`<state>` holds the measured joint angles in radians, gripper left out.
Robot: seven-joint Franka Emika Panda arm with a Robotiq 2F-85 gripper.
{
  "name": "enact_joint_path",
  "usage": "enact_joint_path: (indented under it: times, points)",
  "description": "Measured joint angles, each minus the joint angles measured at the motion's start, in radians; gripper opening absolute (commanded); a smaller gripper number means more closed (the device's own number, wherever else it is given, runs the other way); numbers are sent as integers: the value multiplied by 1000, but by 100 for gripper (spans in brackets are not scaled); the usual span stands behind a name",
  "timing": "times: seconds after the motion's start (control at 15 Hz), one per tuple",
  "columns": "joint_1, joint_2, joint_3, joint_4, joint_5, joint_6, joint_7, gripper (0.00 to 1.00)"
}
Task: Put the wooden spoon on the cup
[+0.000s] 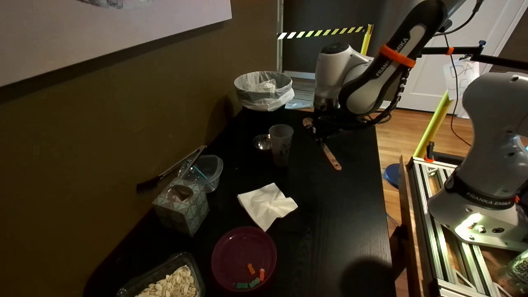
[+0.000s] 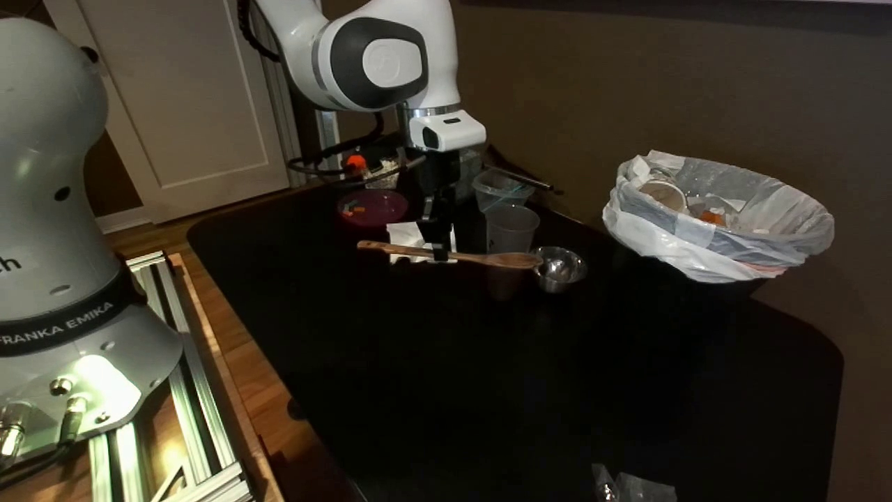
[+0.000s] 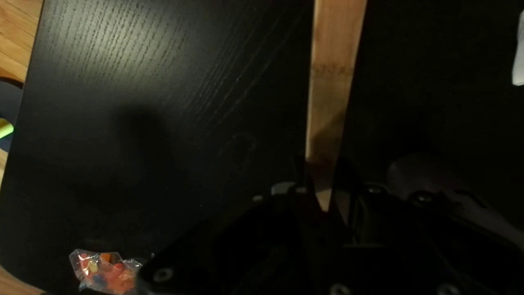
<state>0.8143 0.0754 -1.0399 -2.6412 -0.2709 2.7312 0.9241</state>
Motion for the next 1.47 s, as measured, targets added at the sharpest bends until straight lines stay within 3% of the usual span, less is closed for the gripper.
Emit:
enact_joint_path:
  times: [0.2,0.33,0.67,0.93,1.07,1.47]
  points:
    - [1,-3,-2,1,-5,-1,0,5]
    - [1,-2,-21,18,-67,7,35,5]
    - [4,-42,-91,96,-371,-42,87,5]
    - [9,-180,-68,147,-634,-198,74,5]
    - [-23,-265,8,145,-696,-267,32,5]
    - [-407,-356,489,97,-594,-330,-227,5]
